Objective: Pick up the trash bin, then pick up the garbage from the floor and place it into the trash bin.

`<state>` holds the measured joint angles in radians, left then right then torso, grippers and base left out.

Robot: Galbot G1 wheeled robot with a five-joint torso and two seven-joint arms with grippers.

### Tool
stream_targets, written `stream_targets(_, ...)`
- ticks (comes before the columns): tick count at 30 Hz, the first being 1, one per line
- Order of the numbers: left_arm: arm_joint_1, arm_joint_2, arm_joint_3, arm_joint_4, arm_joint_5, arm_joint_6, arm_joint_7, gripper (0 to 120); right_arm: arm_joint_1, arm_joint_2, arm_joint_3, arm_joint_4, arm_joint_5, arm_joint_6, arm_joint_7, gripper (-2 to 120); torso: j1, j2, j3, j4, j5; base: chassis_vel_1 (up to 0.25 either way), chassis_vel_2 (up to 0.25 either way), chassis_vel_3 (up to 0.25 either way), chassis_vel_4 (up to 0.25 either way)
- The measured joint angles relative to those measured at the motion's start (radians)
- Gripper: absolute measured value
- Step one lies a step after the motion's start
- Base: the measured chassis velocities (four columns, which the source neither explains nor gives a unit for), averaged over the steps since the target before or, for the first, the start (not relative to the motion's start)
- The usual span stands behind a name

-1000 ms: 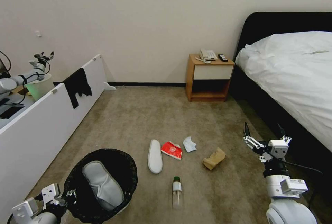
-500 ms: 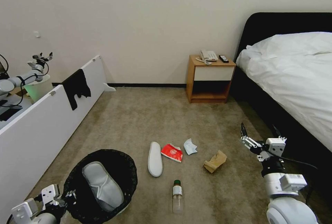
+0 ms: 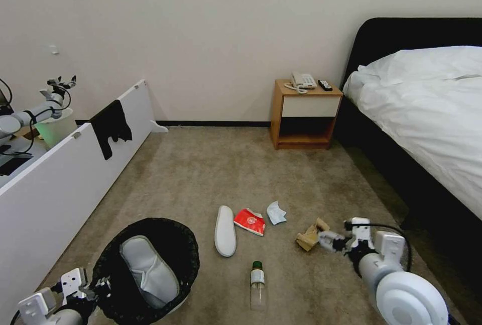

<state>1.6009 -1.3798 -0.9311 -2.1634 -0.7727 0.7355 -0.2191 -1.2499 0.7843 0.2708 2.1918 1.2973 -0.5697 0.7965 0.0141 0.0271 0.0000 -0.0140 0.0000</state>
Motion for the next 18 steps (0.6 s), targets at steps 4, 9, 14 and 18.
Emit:
stream_targets(4, -0.006, 0.014, 0.002, 0.013, -0.005, 0.000, 0.001, 1, 0.044, 0.007, -0.052, -0.008, 0.110, -0.048, 0.060, 100, 0.000, 0.000, 0.000, 0.0002, -0.0001, 0.000, 0.000, 0.000, 0.000)
stream_targets(9, -0.011, 0.018, 0.005, 0.017, -0.008, 0.000, 0.001, 1, 0.078, 0.032, -0.102, -0.036, 0.183, -0.073, 0.107, 100, 0.000, 0.000, 0.000, 0.0000, -0.0001, 0.000, 0.000, 0.000, 0.000)
stream_targets(14, -0.014, 0.013, 0.005, 0.020, -0.008, 0.000, 0.001, 1, 0.124, 0.058, -0.189, -0.103, 0.195, -0.073, 0.119, 100, 0.000, 0.000, 0.000, 0.0000, -0.0002, 0.000, 0.000, 0.000, 0.000)
stream_targets(18, -0.013, 0.012, 0.003, 0.020, -0.007, 0.000, 0.001, 1, 0.161, 0.086, -0.237, -0.153, 0.195, -0.070, 0.119, 100, 0.000, 0.000, 0.000, 0.0001, -0.0001, 0.000, 0.000, 0.000, 0.000)
